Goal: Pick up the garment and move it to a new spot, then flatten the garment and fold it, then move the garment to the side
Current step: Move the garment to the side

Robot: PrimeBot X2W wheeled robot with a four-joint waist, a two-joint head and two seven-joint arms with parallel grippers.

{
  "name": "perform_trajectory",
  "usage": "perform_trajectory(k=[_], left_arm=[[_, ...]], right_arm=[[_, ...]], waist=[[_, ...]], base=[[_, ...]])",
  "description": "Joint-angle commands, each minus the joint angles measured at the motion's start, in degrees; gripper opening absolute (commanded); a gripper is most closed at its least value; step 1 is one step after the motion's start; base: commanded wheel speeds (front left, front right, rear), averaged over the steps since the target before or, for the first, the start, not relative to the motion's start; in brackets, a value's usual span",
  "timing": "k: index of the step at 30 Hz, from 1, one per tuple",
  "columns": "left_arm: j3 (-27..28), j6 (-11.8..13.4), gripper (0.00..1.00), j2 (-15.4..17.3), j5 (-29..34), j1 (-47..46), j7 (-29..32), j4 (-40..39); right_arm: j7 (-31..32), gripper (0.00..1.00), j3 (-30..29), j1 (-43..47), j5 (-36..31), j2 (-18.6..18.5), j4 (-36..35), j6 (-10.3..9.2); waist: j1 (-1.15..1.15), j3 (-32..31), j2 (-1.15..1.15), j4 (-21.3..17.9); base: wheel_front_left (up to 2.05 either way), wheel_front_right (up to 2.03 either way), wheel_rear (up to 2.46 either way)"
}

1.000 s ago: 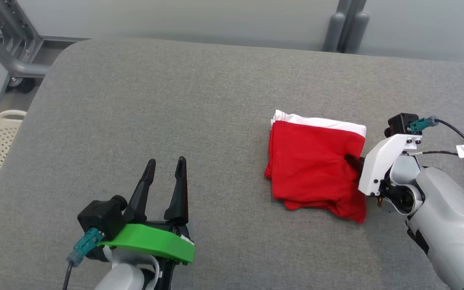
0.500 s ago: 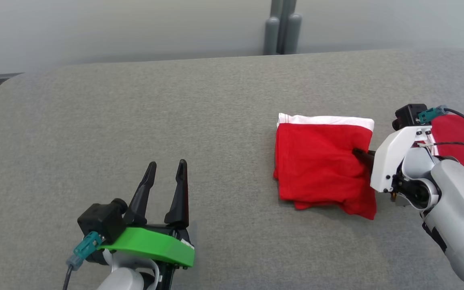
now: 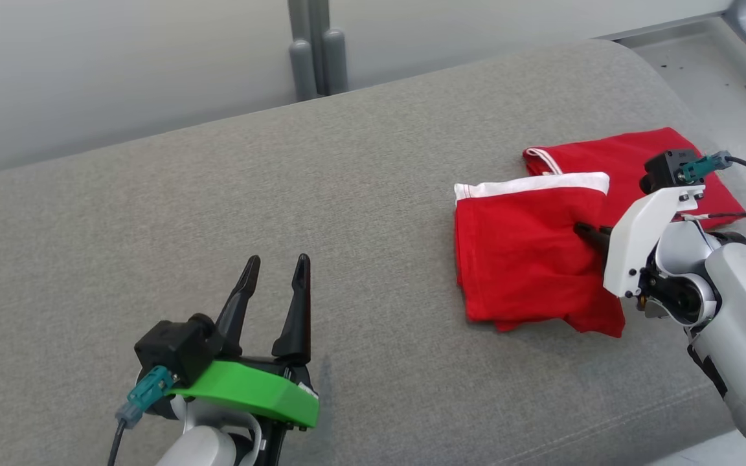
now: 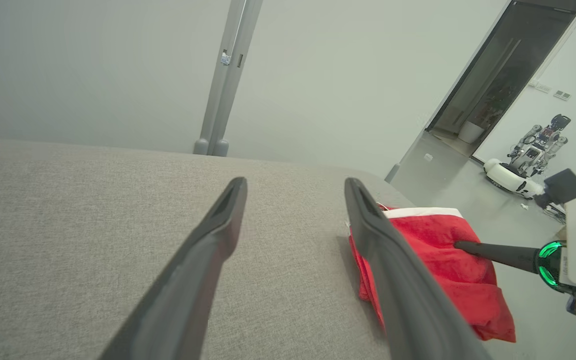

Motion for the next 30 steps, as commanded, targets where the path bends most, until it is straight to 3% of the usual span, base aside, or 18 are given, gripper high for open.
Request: perform_trajectory(k=[1, 8, 21, 30], left_arm=[[0.0, 0.3, 1.0, 0.6, 0.5, -0.5, 0.0, 0.2], [-0.3, 0.3, 1.0, 1.1, 0.9, -1.3, 0.4, 0.5], [0.7, 1.1, 1.0, 1.7, 0.4, -0.3, 0.1, 0.8], [1.4, 0.9, 1.0, 1.3, -0.1, 0.8, -0.5, 0.7]], right_arm=[[0.2, 0.0, -0.2, 0.9, -0.5, 0.1, -0.4, 0.02], [0.6, 0.0, -2.3, 1.5, -1.7, 0.4, -1.5, 0.02], [1.7, 0.0, -4.9, -2.8, -5.0, 1.9, -2.5, 0.02], [5.9, 0.0, -6.0, -5.7, -6.6, -0.5, -5.1, 0.02]], waist=[[0.0, 0.2, 0.0, -3.3], [0.0, 0.6, 0.0, -3.4], [0.0, 0.5, 0.0, 1.4], [0.0, 0.4, 0.0, 2.5]], base=[[0.0, 0.0, 0.0], [0.0, 0.0, 0.0], [0.0, 0.0, 0.0], [0.0, 0.0, 0.0]])
